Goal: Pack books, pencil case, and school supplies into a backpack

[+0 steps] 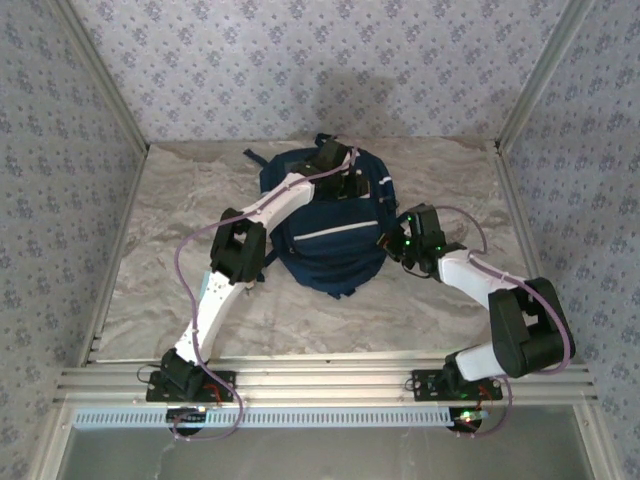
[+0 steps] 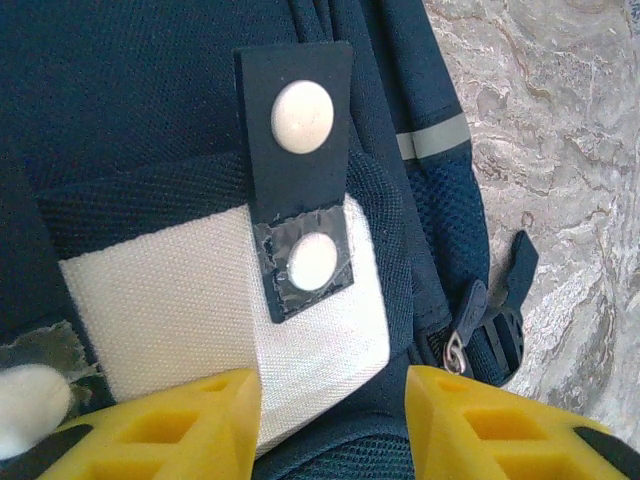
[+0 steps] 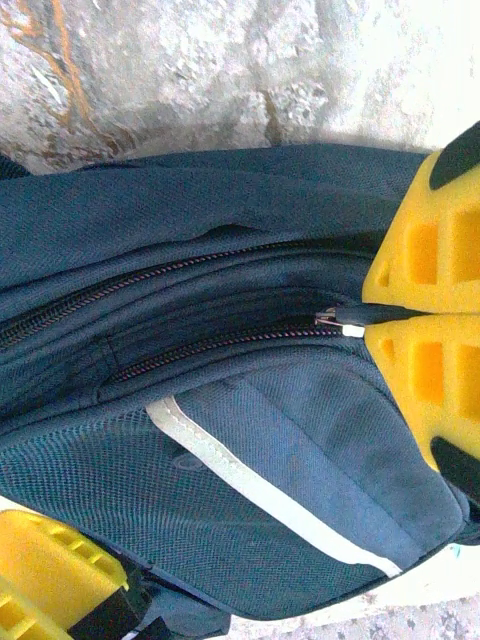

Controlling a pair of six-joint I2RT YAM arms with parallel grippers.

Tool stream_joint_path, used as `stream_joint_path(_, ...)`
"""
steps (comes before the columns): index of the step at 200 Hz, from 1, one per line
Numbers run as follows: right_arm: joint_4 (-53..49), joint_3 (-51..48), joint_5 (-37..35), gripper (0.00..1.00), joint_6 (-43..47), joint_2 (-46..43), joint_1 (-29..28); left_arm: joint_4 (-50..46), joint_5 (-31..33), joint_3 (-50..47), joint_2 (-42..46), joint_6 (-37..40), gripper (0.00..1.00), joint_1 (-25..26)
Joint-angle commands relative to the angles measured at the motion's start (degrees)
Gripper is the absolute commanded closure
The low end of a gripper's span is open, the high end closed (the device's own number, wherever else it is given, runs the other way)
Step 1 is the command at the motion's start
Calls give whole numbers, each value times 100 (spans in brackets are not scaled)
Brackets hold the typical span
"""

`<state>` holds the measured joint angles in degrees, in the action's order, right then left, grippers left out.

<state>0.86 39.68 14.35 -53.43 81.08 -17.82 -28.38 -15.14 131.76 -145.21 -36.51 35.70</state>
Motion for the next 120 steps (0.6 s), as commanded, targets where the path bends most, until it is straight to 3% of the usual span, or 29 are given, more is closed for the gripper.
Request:
stream_joint_path(1, -453, 57, 241, 88, -46, -268, -123, -419, 660, -230, -247, 117, 53, -105)
stream_joint_path(11, -753, 143, 180, 82, 137, -466, -150, -507, 695, -222, -133, 223, 51, -115)
stream_joint_path(21, -1123, 276, 106, 70, 454, -614, -134, -625, 689, -203, 1, 312, 49, -132)
stream_joint_path(38, -1690, 533, -66, 61, 1177, -743, -66, -827, 590, -144, 260, 447, 47, -158)
stream_joint_path(91, -2249, 1602, 239, 59, 3848, -19, 100, -1908, 247, -20, 1088, 875, 42, -126)
stream_joint_path(120, -2585, 2246, 370, 61, 4032, 665, 62, -1977, 161, -624, 1649, 935, 42, -34)
